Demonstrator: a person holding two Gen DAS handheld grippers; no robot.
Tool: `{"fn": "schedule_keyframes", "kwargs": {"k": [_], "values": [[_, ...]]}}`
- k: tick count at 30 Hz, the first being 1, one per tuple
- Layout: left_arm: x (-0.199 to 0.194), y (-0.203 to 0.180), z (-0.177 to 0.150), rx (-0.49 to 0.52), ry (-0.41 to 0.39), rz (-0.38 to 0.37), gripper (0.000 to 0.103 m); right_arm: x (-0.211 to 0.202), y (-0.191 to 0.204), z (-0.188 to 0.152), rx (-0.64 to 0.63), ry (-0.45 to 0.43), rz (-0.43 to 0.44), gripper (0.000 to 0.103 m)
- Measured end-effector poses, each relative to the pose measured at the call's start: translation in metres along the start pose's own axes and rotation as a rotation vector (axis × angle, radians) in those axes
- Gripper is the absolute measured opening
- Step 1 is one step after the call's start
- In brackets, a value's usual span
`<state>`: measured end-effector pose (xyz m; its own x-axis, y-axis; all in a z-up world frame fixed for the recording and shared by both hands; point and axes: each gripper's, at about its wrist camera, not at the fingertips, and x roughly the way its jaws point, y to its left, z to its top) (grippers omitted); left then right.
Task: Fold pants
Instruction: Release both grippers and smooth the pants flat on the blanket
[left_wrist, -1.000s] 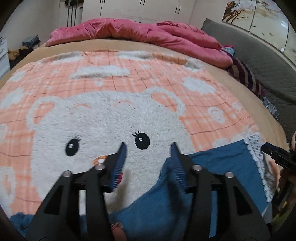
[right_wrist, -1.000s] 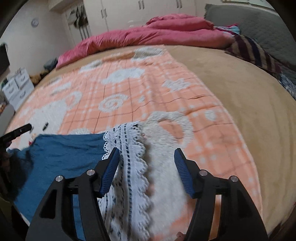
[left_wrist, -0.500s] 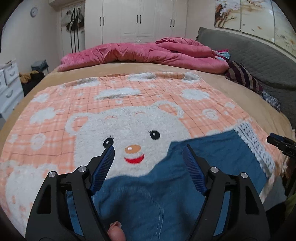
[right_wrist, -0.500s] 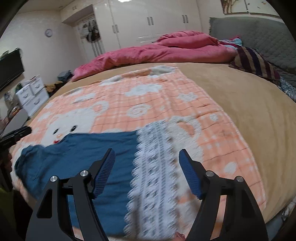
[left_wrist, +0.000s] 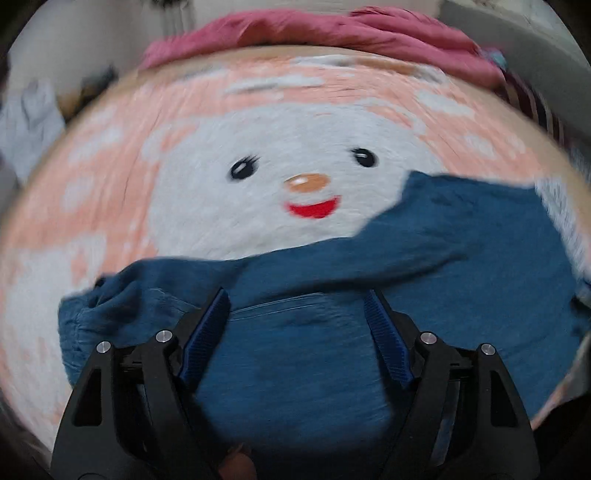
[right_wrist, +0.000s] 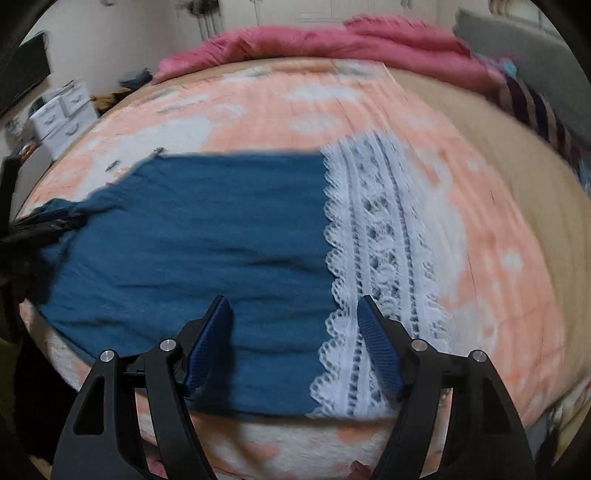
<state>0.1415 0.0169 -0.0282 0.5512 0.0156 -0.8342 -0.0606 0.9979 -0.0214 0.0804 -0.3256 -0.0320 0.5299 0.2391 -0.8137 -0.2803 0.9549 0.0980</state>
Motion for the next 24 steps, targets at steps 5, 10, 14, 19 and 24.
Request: {"fn": "schedule_keyframes", "kwargs": {"k": [5,10,14,19,24], "values": [[0.009,0.002,-0.001,0.006,0.016,0.044,0.071,-0.001,0.003,0.000,-0.011,-0.001,-0.005,0.071],[0.001,0.003,-0.001,0.001,-0.018,0.026,0.074,-0.005,0.000,0.000,0.003,-0.013,0.015,0.071],[-0.021,-0.009,-0.006,0.037,-0.078,-0.014,0.084,-0.023,0.001,-0.006,-0.003,-0.078,0.032,0.076],[-0.049,-0.027,-0.020,0.079,-0.135,-0.079,0.085,-0.050,0.004,-0.011,0.010,-0.165,0.052,0.076],[-0.063,-0.046,-0.036,0.117,-0.151,-0.138,0.089,-0.060,0.011,-0.022,0.024,-0.174,0.045,0.076]]}}
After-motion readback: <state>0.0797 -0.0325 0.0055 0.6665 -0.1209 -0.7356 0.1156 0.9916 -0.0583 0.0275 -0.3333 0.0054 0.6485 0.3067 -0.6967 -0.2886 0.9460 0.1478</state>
